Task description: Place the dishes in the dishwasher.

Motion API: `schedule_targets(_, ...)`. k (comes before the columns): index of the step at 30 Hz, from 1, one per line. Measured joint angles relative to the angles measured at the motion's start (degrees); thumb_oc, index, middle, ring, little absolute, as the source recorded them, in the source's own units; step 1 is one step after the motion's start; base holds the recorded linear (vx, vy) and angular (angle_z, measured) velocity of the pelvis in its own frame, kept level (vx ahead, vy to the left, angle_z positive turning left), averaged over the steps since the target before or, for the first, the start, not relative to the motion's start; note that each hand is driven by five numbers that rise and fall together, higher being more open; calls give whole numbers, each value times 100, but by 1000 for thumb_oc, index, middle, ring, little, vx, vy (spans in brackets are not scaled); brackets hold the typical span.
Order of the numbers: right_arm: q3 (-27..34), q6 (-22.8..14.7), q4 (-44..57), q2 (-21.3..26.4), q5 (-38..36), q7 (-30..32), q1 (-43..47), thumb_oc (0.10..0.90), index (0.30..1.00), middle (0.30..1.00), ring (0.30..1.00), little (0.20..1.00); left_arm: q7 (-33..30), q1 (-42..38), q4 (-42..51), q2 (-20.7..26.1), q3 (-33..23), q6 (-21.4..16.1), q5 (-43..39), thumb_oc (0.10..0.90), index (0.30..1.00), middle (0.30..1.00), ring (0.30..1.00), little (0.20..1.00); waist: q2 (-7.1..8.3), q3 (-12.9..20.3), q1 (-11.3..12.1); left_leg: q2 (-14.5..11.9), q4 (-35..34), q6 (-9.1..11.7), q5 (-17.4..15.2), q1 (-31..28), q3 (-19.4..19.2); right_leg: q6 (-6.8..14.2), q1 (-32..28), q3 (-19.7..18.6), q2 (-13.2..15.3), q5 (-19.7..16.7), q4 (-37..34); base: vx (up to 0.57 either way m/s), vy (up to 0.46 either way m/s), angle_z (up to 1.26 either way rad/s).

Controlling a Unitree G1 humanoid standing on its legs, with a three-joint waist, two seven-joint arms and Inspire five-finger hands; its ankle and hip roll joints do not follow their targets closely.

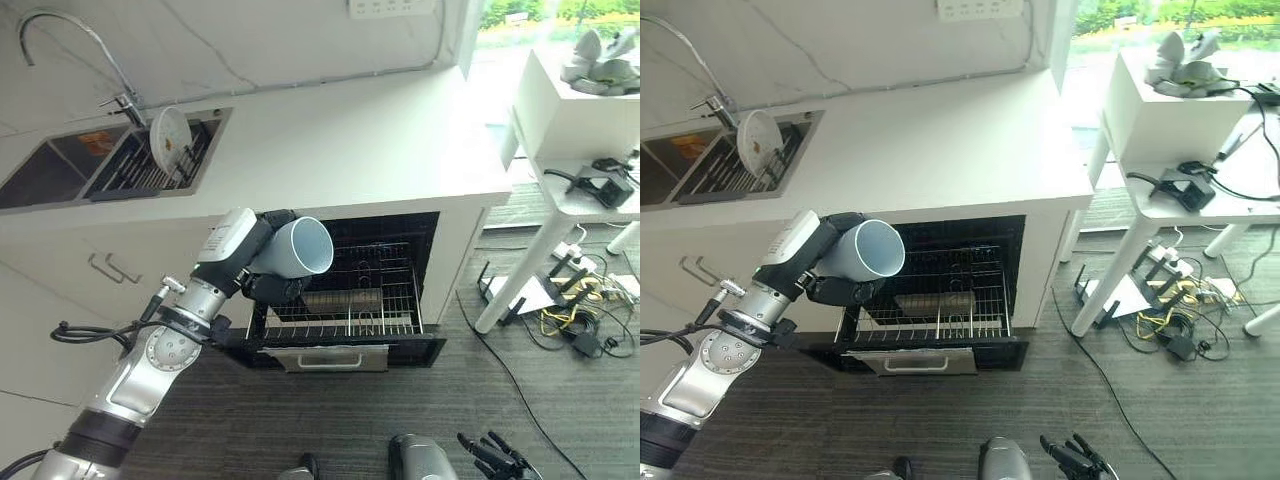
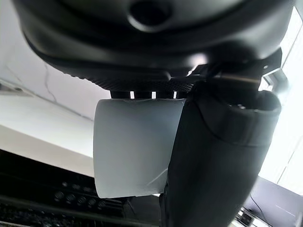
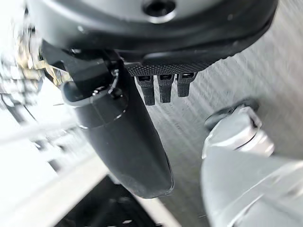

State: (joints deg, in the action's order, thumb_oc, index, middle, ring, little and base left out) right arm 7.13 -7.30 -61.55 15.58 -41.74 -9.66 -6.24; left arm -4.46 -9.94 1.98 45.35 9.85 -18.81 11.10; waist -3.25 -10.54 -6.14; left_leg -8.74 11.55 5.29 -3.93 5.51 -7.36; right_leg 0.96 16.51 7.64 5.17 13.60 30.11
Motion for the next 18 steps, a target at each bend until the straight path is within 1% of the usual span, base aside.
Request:
schedule_targets(2, -4, -90, 116, -45, 4, 18, -75, 800, 900, 900, 900, 900, -19, 2, -76, -74, -1, -1, -1, 400, 300, 300, 300, 300, 15, 33, -8, 59, -83, 10, 27, -106, -68, 14, 17, -155, -18, -99, -72, 10, 17, -42)
schedule_targets(3, -4, -125, 110, -50, 17, 33, -105, 800, 900, 900, 900, 900, -28, 3, -125, -129, -4, -7, -6, 400, 300, 300, 300, 300, 45, 47, -52, 71, -82, 59, 50, -152, -166, 10, 21, -246, -27, -166, -129, 13, 3, -40)
schedule_targets(4, -4, -178, 115, -54, 55, 38, -142, 800, 900, 900, 900, 900, -46, 9, -165, -179, -5, -7, -22, 400, 300, 300, 300, 300, 51, 54, -90, 77, -83, 83, 42, -163, -200, 50, -2, -281, -32, -205, -196, 9, -16, -31)
schedule_targets(5, 0, -252, 145, -62, 121, 40, -203, 800, 900, 900, 900, 900, -68, 16, -191, -192, -5, -5, -75, 400, 300, 300, 300, 300, 81, 78, -142, 89, -96, 105, 50, -172, -264, 95, 12, -285, -22, -249, -255, 4, -21, -25)
schedule_targets(7, 52, -354, 472, -66, 129, 59, -416, 800, 900, 900, 900, 900, -125, 15, -194, -199, -21, 3, -215, 400, 300, 300, 300, 300, 176, 134, -197, 100, -93, 124, 26, -191, -432, 112, 20, -387, -25, -380, -394, -8, -16, -36)
schedule_targets(8, 58, -414, 848, -60, 135, 87, -585, 800, 900, 900, 900, 900, -128, 35, -197, -241, -53, 8, -390, 400, 300, 300, 300, 300, 223, 152, -239, 117, -94, 79, -4, -237, -519, 128, 0, -452, -49, -451, -466, -19, -13, -36)
schedule_targets(10, 78, -718, 1453, -59, 270, 103, -826, 800, 900, 900, 900, 900, -145, 65, -206, -419, -129, 20, -672, 400, 300, 300, 300, 300, 304, 184, -352, 152, -99, 10, -48, -339, -653, 142, -98, -556, -50, -577, -609, -28, -17, -34)
schedule_targets(11, 96, -748, 1872, -36, 336, 133, -931, 800, 900, 900, 900, 900, -152, 70, -226, -536, -136, 21, -836, 400, 300, 300, 300, 300, 333, 193, -411, 186, -95, -24, -76, -380, -688, 156, -123, -580, -40, -610, -647, -41, -13, -26)
schedule_targets(12, 143, -764, 2304, -34, 349, 159, -1007, 800, 900, 900, 900, 900, -150, 76, -268, -705, -171, 20, -977, 400, 300, 300, 300, 300, 358, 209, -524, 214, -95, -35, -94, -415, -737, 188, -137, -612, -37, -645, -676, -23, 1, -31)
schedule_targets(14, 266, -810, 3337, -52, 352, 170, -1153, 800, 900, 900, 900, 900, -166, 183, -378, -1193, -349, 26, -1395, 400, 300, 300, 300, 300, 360, 218, -543, 211, -93, -56, -153, -504, -931, 238, -152, -750, -69, -691, -788, -19, 13, -45)
schedule_targets(15, 327, -928, 3821, -72, 351, 177, -1154, 800, 900, 900, 900, 900, -178, 229, -447, -1402, -396, 73, -1592, 400, 300, 300, 300, 300, 365, 219, -627, 208, -94, -57, -164, -544, -995, 287, -179, -804, -76, -731, -851, -48, 18, -45)
schedule_targets(16, 397, -1031, 4142, -74, 362, 181, -1131, 800, 900, 900, 900, 900, -173, 232, -529, -1548, -380, 132, -1736, 400, 300, 300, 300, 300, 376, 232, -661, 206, -98, -59, -180, -591, -1077, 309, -200, -811, -68, -756, -907, -25, 30, -44)
schedule_targets(18, 537, -1156, 4578, -75, 535, 240, -1063, 800, 900, 900, 900, 900, -229, 272, -699, -1794, -379, 152, -1984, 400, 300, 300, 300, 300, 411, 267, -651, 200, -89, -77, -225, -664, -1263, 272, -197, -808, -34, -816, -980, -31, 33, -45)
